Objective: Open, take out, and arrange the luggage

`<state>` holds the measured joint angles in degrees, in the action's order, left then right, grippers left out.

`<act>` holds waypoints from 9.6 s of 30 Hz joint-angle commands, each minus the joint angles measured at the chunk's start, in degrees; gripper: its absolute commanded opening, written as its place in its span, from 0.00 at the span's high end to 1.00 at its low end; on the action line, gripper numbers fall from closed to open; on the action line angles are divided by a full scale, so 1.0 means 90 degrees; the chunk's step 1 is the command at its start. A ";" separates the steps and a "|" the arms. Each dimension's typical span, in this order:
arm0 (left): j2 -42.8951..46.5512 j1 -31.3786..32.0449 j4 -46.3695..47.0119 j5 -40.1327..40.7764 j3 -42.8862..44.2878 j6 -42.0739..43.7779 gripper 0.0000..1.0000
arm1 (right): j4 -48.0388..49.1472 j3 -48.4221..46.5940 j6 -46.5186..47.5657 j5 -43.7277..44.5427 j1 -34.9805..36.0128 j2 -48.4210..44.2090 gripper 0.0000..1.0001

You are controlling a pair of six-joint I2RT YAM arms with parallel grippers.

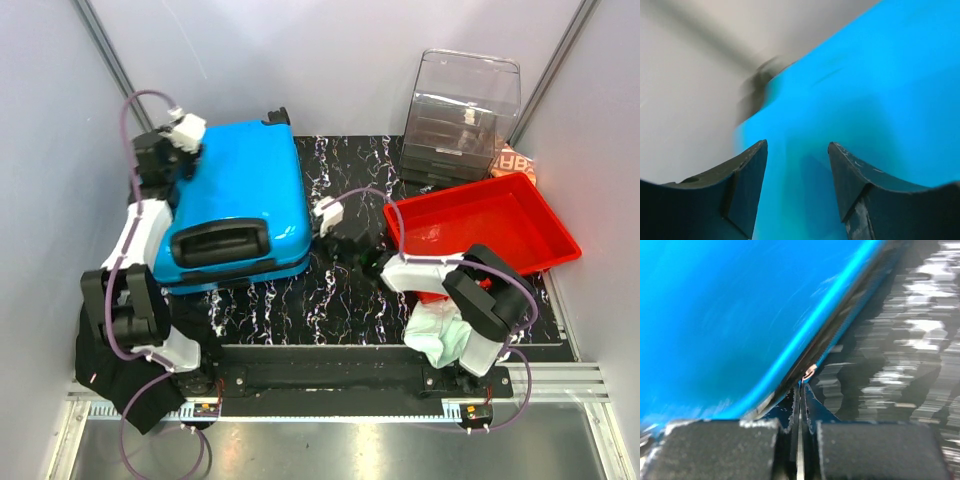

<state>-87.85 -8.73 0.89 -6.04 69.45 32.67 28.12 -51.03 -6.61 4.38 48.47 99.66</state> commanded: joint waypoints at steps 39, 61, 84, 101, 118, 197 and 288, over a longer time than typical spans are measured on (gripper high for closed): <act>0.3275 -0.1169 -0.9952 -0.2229 0.1328 0.7051 0.23 | 0.0997 -0.0795 -0.0008 -0.1766 0.1079 0.0939 1.00; 0.3111 -0.1090 -0.9708 -0.2054 -0.0538 0.7747 0.22 | 0.1114 -0.0854 -0.0105 -0.1864 0.0982 0.1202 1.00; 0.2799 -0.1090 -0.9688 -0.1975 -0.0539 0.8109 1.00 | 0.2627 -0.0678 -0.0193 -0.2215 0.0836 0.1456 0.79; 0.2808 -0.1110 -0.9542 -0.1926 -0.0510 0.8011 1.00 | 0.2803 -0.0688 0.0510 -0.2517 0.0806 0.1525 0.62; 0.2808 -0.1110 -0.9503 -0.1926 -0.0451 0.7953 1.00 | 0.2354 -0.0463 0.1711 -0.2528 0.0806 0.1339 0.51; 0.3248 -0.1774 -0.9932 -0.2278 -0.0012 0.8802 1.00 | 0.1152 -0.6927 0.2091 -0.2195 -0.2036 0.4678 1.00; 0.3395 0.0745 -0.7091 0.1151 -0.0764 0.1116 0.48 | 0.0753 -0.5366 0.2873 -0.3700 -0.1499 0.3663 1.00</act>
<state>-55.88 -1.80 -68.10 3.22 62.39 40.69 32.69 -97.80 18.83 -28.38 33.98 137.19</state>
